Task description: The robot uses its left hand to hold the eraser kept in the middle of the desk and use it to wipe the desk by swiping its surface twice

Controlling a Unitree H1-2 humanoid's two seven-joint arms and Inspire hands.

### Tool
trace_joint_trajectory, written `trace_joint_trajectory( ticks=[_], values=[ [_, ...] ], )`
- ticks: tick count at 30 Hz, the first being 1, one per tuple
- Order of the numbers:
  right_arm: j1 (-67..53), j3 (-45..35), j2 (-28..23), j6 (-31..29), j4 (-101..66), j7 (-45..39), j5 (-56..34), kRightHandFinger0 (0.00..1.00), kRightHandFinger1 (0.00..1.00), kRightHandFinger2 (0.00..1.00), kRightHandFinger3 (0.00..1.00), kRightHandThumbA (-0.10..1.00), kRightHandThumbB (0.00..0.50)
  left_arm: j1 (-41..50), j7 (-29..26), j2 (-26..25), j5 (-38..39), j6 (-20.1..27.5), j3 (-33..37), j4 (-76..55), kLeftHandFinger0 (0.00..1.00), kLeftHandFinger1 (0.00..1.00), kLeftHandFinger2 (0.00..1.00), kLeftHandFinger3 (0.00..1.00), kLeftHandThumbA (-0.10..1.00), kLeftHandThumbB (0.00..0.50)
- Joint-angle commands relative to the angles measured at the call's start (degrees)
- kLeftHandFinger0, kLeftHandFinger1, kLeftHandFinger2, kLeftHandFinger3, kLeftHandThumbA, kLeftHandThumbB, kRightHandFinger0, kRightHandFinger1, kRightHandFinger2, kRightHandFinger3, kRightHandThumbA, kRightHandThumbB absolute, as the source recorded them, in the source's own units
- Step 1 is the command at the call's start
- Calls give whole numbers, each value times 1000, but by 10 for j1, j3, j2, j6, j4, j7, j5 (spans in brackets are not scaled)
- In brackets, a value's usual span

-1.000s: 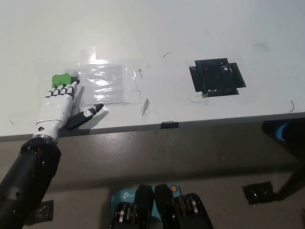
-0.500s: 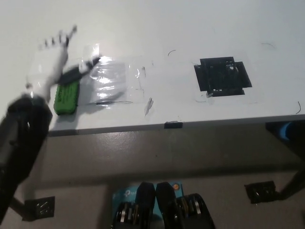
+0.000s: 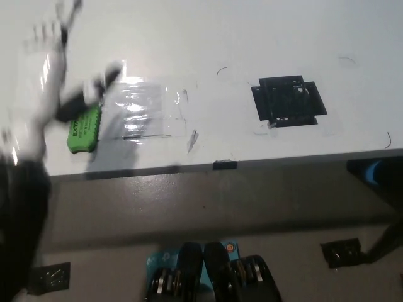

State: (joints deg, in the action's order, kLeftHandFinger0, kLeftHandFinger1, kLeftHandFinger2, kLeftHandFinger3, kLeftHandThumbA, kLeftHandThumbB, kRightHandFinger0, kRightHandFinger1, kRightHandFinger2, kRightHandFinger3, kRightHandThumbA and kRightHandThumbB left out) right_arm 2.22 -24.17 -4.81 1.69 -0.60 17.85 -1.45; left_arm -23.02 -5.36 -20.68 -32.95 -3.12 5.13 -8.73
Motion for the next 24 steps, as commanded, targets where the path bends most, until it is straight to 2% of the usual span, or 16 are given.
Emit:
trace_joint_trajectory(
  ticks=[1,3,4,6,8,9,10,11,13,14,15,18,20,21,22,24],
  values=[
    [9,-3,-16,-3,-21,2,0,1000,1000,1000,1000,1000,12,69,-8,41,98,39,-27,-28,1000,1000,1000,1000,1000,443],
    [12,-2,-18,-2,-19,-3,-5,1000,1000,1000,1000,1000,27,108,-20,67,118,63,-34,-27,1000,1000,1000,1000,1000,424],
    [13,-3,-19,0,-20,-8,-13,1000,1000,1000,1000,1000,50,163,-16,89,161,94,-35,-26,1000,1000,1000,1000,1000,317],
    [16,-2,-19,3,-17,-7,-11,1000,1000,1000,1000,1000,56,193,-7,100,189,113,-40,-21,1000,1000,1000,1000,1000,307],
    [17,0,-19,3,-15,-7,-9,1000,1000,1000,1000,1000,58,208,-4,103,185,114,-44,-24,1000,1000,1000,1000,1000,308],
    [17,0,-20,9,-17,-9,-10,1000,1000,1000,1000,1000,51,233,5,109,189,87,-44,-39,1000,1000,1000,1000,1000,360],
    [17,0,-21,11,-17,-10,-10,1000,1000,1000,1000,1000,50,244,9,112,191,76,-45,-45,1000,1000,1000,1000,1000,364],
    [19,0,-20,12,-15,-4,-4,1000,1000,1000,1000,1000,71,265,-2,126,201,79,-54,-35,1000,1000,1000,1000,1000,416],
    [19,1,-23,13,-14,-5,-2,1000,1000,1000,1000,1000,77,275,-8,138,225,98,-66,-7,1000,1000,1000,1000,1000,436],
    [17,-2,-21,18,-19,-5,-7,1000,1000,1000,1000,1000,84,272,-7,141,232,114,-70,13,1000,1000,1000,1000,1000,432],
    [17,-3,-20,16,-19,-7,-13,1000,1000,1000,1000,1000,54,270,-3,144,248,127,-77,34,1000,1000,1000,1000,1000,363],
    [16,3,-21,16,-18,-11,-10,1000,1000,1000,1000,1000,50,263,10,158,300,126,-100,88,1000,1000,1000,1000,1000,284],
    [18,8,-24,17,-17,-13,-6,1000,1000,1000,1000,1000,68,250,2,168,307,154,-112,137,1000,1000,1000,1000,1000,281],
    [19,7,-23,21,-18,-12,-9,1000,1000,1000,1000,1000,60,251,17,172,327,120,-117,133,1000,1000,1000,1000,1000,314],
    [23,5,-25,21,-17,-12,-13,1000,1000,1000,1000,1000,62,248,17,179,331,99,-119,129,1000,1000,1000,1000,1000,295],
    [22,7,-25,20,-21,-16,-16,1000,1000,1000,1000,1000,43,243,19,184,341,80,-126,134,1000,1000,1000,1000,1000,346]
  ],
)
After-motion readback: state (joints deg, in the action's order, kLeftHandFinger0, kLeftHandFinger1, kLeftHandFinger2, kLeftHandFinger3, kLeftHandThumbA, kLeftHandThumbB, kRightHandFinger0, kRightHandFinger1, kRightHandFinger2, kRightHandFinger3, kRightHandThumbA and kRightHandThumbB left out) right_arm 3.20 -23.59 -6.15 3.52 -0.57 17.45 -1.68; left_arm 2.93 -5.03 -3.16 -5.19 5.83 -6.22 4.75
